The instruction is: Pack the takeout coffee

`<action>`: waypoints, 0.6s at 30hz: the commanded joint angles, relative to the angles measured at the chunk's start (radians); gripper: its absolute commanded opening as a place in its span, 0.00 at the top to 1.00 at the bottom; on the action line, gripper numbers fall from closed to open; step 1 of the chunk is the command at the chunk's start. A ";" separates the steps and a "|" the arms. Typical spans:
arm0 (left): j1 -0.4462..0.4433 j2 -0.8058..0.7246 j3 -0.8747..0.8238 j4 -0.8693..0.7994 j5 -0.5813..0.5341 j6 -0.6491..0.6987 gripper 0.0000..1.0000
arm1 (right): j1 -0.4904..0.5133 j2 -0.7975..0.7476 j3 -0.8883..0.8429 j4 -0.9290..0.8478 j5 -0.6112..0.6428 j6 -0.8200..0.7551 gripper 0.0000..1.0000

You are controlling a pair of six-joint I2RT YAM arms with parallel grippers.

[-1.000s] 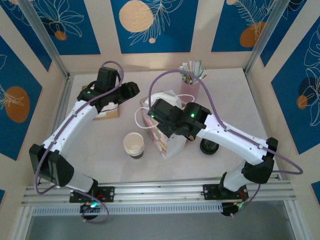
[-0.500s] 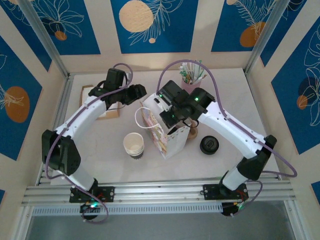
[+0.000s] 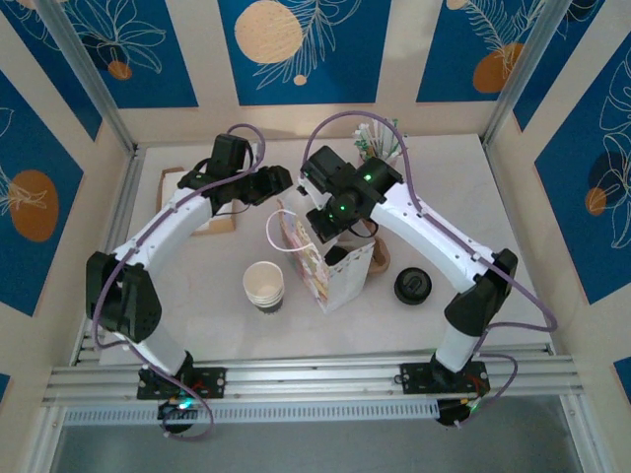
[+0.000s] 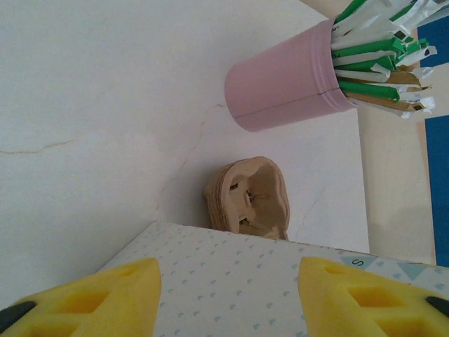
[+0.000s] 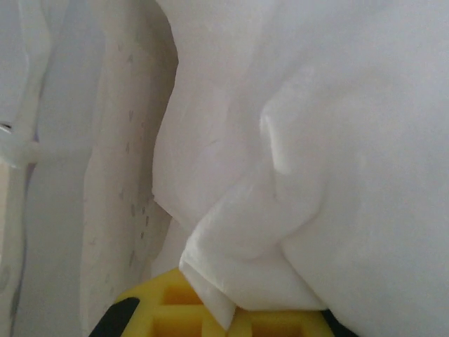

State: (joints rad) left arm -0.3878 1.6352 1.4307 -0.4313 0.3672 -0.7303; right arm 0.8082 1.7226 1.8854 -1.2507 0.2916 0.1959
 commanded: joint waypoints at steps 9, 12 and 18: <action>0.009 0.030 -0.009 0.034 0.057 0.011 0.47 | 0.001 0.072 0.017 0.044 -0.060 0.012 1.00; 0.009 0.032 -0.009 0.038 0.062 0.011 0.47 | 0.002 0.083 0.008 0.063 -0.052 0.008 1.00; 0.009 0.037 -0.012 0.043 0.070 0.008 0.47 | 0.007 0.079 -0.019 0.171 -0.045 -0.017 1.00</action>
State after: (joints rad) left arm -0.3878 1.6585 1.4288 -0.4026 0.4046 -0.7303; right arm 0.8059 1.7992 1.8900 -1.1492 0.2577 0.1959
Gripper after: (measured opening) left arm 0.527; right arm 0.070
